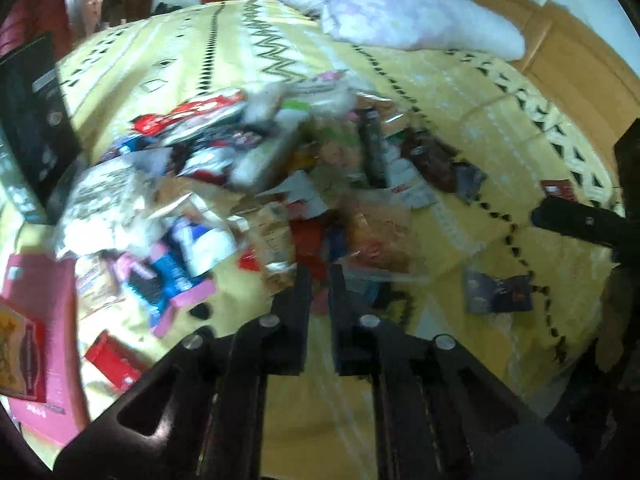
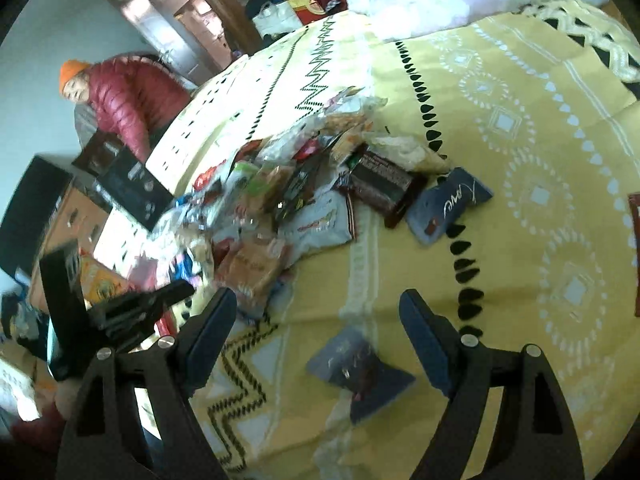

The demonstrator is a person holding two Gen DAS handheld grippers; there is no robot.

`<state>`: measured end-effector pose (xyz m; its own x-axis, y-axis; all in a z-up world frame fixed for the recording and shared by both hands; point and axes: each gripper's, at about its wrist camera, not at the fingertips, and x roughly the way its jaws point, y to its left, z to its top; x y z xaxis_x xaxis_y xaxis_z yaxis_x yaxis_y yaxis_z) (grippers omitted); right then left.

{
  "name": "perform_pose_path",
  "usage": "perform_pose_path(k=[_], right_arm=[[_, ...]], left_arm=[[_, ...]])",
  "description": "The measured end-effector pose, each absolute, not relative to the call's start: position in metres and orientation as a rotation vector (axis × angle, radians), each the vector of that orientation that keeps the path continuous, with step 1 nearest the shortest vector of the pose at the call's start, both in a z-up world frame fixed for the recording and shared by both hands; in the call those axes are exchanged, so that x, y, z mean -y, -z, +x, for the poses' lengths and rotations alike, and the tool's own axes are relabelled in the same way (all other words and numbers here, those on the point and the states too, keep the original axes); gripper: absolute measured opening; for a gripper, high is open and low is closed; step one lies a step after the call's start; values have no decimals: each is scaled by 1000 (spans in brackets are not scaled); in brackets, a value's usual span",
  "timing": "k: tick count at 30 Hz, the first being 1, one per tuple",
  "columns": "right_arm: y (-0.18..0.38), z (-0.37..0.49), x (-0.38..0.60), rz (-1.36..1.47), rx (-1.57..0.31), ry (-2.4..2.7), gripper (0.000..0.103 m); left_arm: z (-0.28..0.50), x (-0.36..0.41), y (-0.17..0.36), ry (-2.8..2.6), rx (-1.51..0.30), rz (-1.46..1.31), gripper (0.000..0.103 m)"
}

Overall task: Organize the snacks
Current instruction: 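Move both open tools back over the snack pile on the bed, then grasp the dark brown chocolate pack with the right tool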

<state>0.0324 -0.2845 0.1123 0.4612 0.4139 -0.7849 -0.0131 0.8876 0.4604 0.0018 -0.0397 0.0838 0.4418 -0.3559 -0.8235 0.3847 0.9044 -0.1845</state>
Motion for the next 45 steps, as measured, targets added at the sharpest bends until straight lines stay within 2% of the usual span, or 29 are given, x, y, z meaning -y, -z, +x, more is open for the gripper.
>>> perform_pose_path(k=[2,3,4,5,10,12,14,15,18,23,29,30,32,34,36,38,41,45], right_arm=[[-111,30,285,466,-1052,-266,86],[-109,27,285,485,-1048,-264,86],[-106,24,284,502,-1050,-262,86],[-103,21,284,517,-1056,-259,86],[-93,12,292,546,-1069,-227,86],[-91,13,294,546,-1073,-224,86],[-91,18,295,542,-1073,-225,86],[-91,22,294,539,-1069,-233,86],[-91,37,288,519,-1057,-254,86],[-76,85,280,458,-1067,-222,86],[-41,142,292,555,-1122,-76,87],[-35,150,292,568,-1133,-60,88],[-25,162,289,563,-1150,-46,87],[-23,168,286,496,-1143,-25,82],[-25,163,285,454,-1139,-40,66],[-29,151,283,434,-1142,-74,57],[-49,116,269,411,-1128,-207,57],[-73,50,225,214,-1150,-432,57]], left_arm=[[0,53,-93,512,-981,10,48],[1,61,-96,537,-966,-8,79],[3,68,-97,540,-939,-14,98],[4,74,-96,516,-914,-3,101],[17,95,-71,447,-953,67,100],[20,102,-64,398,-951,141,97],[26,105,-57,357,-968,183,77],[28,103,-55,373,-985,167,51],[25,95,-65,375,-966,143,46],[7,67,-89,390,-916,106,42],[-8,41,-96,380,-912,42,40],[-10,40,-98,385,-904,34,33],[-11,36,-100,399,-901,21,30],[-13,31,-98,412,-913,10,30],[-17,20,-91,407,-937,7,30],[-23,7,-84,394,-964,-9,29],[-36,-16,-72,395,-1018,-52,29],[-54,-34,-66,411,-1043,-92,31]])
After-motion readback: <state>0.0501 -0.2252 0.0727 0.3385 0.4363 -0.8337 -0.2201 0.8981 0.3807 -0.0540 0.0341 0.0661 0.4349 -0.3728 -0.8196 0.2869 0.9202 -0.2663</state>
